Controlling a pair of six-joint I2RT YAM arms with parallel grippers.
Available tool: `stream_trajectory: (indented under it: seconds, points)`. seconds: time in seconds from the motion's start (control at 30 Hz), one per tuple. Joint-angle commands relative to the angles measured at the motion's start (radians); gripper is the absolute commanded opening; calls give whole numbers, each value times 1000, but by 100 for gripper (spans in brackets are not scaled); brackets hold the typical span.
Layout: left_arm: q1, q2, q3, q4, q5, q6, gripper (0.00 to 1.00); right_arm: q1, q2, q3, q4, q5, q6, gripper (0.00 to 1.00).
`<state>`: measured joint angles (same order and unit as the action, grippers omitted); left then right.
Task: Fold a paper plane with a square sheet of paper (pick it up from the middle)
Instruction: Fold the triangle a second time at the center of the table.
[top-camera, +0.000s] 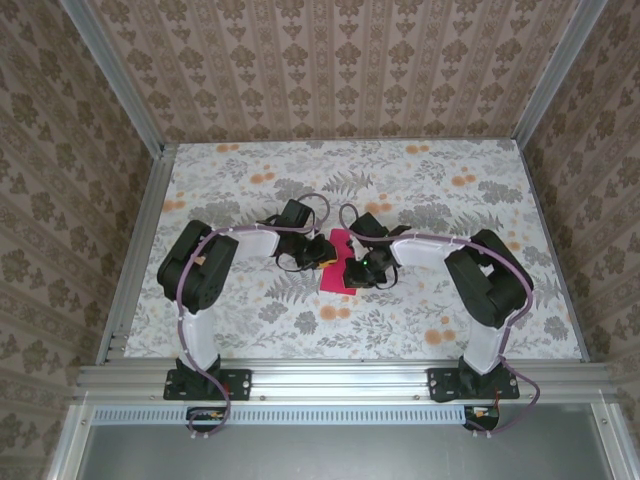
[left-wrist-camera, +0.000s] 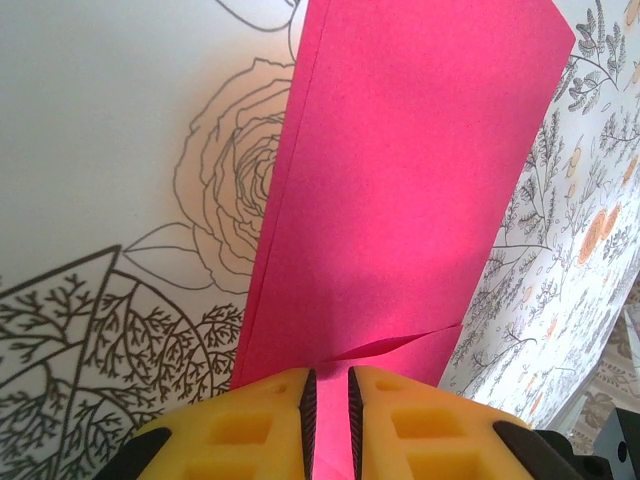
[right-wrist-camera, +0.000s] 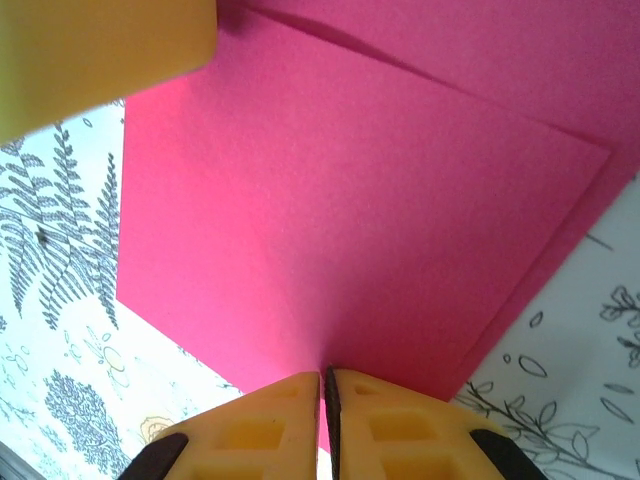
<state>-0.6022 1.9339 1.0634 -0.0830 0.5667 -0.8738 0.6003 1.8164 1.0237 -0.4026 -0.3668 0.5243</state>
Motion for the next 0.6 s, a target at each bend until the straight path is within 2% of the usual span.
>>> stream_trajectory:
  seconds: [0.0,0.23,0.4,0.57]
  points:
    - [5,34,9,-50,-38,20,20,3,-21,-47,-116,-9,-19,14]
    - [4,29,12,-49,-34,25,20,-5,-84,-91,-115,-6,-18,14]
    - [-9,13,35,-41,-18,29,22,-19,-194,-88,32,19,40,16]
    - [-27,-18,59,-36,-3,26,24,-27,-198,-59,98,90,75,18]
